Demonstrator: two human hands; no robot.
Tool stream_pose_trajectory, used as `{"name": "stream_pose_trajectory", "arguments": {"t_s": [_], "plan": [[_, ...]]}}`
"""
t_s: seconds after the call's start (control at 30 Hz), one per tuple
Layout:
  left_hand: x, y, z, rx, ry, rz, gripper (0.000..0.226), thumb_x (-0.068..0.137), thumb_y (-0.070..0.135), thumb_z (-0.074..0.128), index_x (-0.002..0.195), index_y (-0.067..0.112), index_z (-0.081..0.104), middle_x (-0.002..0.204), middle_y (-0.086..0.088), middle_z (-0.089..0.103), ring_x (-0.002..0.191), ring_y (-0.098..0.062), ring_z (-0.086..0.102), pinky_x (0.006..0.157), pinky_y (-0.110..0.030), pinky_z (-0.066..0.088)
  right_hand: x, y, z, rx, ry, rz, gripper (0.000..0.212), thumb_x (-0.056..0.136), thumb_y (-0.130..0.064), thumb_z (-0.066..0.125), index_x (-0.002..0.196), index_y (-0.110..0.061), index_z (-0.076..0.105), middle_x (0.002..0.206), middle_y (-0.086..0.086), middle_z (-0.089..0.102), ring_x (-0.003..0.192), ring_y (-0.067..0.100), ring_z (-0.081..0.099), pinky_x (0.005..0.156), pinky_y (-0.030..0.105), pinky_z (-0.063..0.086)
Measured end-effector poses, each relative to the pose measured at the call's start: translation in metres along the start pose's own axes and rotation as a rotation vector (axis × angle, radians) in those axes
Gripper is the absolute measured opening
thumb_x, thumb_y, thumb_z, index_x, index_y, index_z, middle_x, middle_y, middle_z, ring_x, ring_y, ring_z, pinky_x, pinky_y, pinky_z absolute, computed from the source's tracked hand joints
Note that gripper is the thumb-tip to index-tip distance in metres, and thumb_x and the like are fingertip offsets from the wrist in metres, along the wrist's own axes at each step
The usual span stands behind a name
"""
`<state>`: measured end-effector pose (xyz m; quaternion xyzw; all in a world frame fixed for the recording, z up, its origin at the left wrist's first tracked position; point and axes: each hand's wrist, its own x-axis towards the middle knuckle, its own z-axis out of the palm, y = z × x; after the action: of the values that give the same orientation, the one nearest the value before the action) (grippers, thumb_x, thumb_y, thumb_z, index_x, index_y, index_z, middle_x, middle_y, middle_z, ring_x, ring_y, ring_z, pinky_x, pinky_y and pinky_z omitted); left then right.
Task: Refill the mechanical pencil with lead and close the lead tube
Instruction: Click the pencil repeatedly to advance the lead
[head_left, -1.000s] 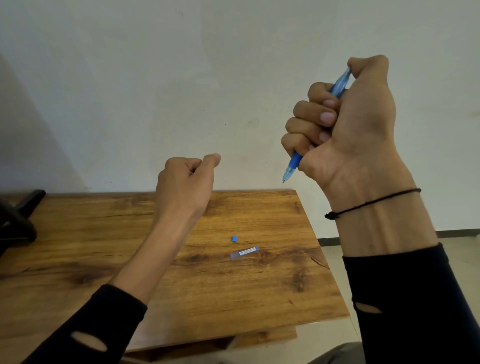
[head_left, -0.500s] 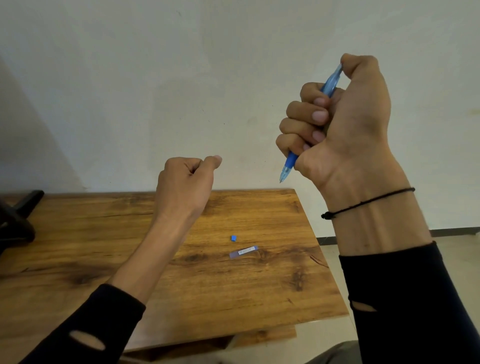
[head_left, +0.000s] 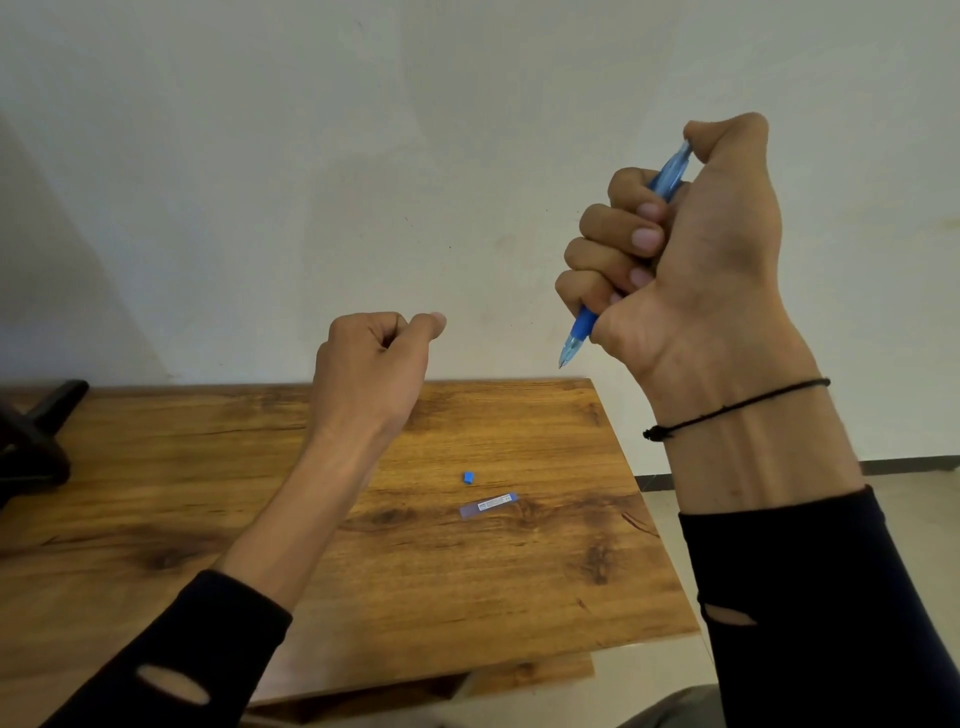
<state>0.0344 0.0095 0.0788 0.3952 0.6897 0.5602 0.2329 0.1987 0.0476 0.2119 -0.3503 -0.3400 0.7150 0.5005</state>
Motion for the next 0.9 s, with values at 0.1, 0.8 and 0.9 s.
{"name": "stream_pose_trajectory", "arguments": {"t_s": [0.1,0.8,0.9], "plan": [[-0.0007,0.0012,0.0001,-0.013,-0.013,-0.009,0.060,0.097,0.034,0.069,0.056,0.020,0.027,0.051,0.008,0.022,0.050,-0.012,0.020,0.062,-0.027,0.035,0.0001,0.0005,0.0007,-0.012,0.002,0.003,0.055,0.103,-0.051,0.035,0.058,-0.020,0.026,0.054,-0.005,0.018,0.045,0.013,0.009,0.041,0.023,0.015],[-0.0010,0.0021,0.0004,-0.058,-0.051,-0.041,0.054,0.096,0.035,0.071,0.060,0.013,0.036,0.055,0.004,0.027,0.055,-0.018,0.023,0.059,-0.031,0.027,0.0007,0.0031,0.0035,-0.086,-0.021,0.000,0.056,0.103,-0.051,0.035,0.057,-0.020,0.026,0.050,-0.005,0.020,0.045,0.012,0.009,0.041,0.023,0.014],[-0.0008,0.0021,0.0007,-0.057,-0.055,-0.054,0.056,0.095,0.036,0.071,0.058,0.017,0.035,0.053,0.006,0.027,0.056,-0.019,0.024,0.060,-0.031,0.027,0.0003,0.0032,0.0039,-0.086,-0.028,0.002,0.057,0.103,-0.052,0.035,0.057,-0.020,0.027,0.050,-0.005,0.020,0.045,0.012,0.009,0.041,0.023,0.014]]}}
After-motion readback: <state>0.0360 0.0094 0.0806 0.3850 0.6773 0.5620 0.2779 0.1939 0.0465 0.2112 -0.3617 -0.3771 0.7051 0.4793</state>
